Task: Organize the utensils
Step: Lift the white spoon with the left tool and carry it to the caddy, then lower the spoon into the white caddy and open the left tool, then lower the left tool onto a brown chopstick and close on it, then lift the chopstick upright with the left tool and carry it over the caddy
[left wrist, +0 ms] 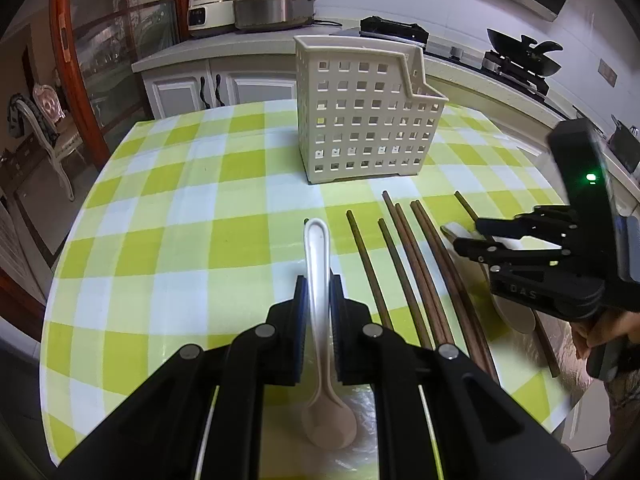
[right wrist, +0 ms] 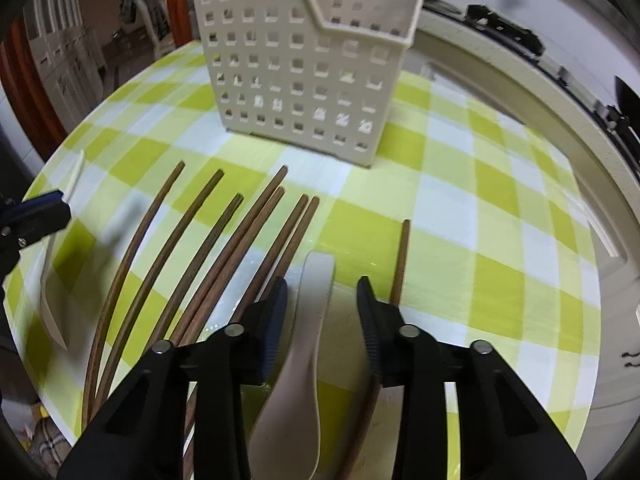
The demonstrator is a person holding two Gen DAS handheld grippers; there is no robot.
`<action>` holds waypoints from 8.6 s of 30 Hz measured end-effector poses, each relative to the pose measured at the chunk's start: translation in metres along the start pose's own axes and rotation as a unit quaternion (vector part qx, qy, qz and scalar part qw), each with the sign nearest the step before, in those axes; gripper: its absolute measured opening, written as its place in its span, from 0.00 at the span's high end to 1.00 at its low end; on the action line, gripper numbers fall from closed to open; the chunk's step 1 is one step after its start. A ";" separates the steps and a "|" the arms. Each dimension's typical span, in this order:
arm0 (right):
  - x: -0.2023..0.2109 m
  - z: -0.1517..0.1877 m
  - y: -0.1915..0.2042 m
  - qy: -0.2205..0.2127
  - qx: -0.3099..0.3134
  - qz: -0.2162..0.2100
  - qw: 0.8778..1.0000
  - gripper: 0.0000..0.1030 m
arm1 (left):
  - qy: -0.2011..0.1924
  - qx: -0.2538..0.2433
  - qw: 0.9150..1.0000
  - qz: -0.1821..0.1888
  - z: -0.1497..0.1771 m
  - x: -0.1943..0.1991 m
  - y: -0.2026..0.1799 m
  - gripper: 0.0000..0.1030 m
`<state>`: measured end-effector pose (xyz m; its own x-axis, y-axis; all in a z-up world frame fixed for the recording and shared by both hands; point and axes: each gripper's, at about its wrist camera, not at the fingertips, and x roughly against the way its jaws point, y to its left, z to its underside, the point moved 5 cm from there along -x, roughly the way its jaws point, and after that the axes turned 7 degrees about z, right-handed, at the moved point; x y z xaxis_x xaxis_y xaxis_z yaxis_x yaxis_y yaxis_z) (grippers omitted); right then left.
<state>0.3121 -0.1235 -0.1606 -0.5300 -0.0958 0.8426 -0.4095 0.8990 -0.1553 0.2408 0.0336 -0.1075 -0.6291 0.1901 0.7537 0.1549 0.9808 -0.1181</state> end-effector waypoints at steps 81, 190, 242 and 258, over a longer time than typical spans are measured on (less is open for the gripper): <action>0.043 -0.176 -0.064 -0.256 -0.131 0.009 0.958 0.84 | -0.174 -0.006 0.985 -0.004 -0.211 -0.015 0.003 0.89; -0.006 0.023 -0.048 -0.062 -0.089 0.014 0.994 0.93 | 0.008 0.033 0.999 -0.029 0.001 -0.074 0.004 0.94; 0.165 -0.001 -0.031 -0.244 -0.084 0.021 0.966 0.94 | -0.190 -0.005 0.981 -0.033 -0.027 0.106 -0.028 0.94; 0.183 -0.007 -0.022 -0.263 -0.070 0.028 0.962 0.94 | -0.209 -0.028 0.977 -0.031 -0.037 0.121 -0.043 0.94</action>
<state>0.2291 -0.1578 0.0002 -0.8657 -0.2153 0.4519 -0.2844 0.9545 -0.0902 0.1865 0.0130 0.0129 -0.8933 0.1424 0.4263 0.1402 0.9894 -0.0368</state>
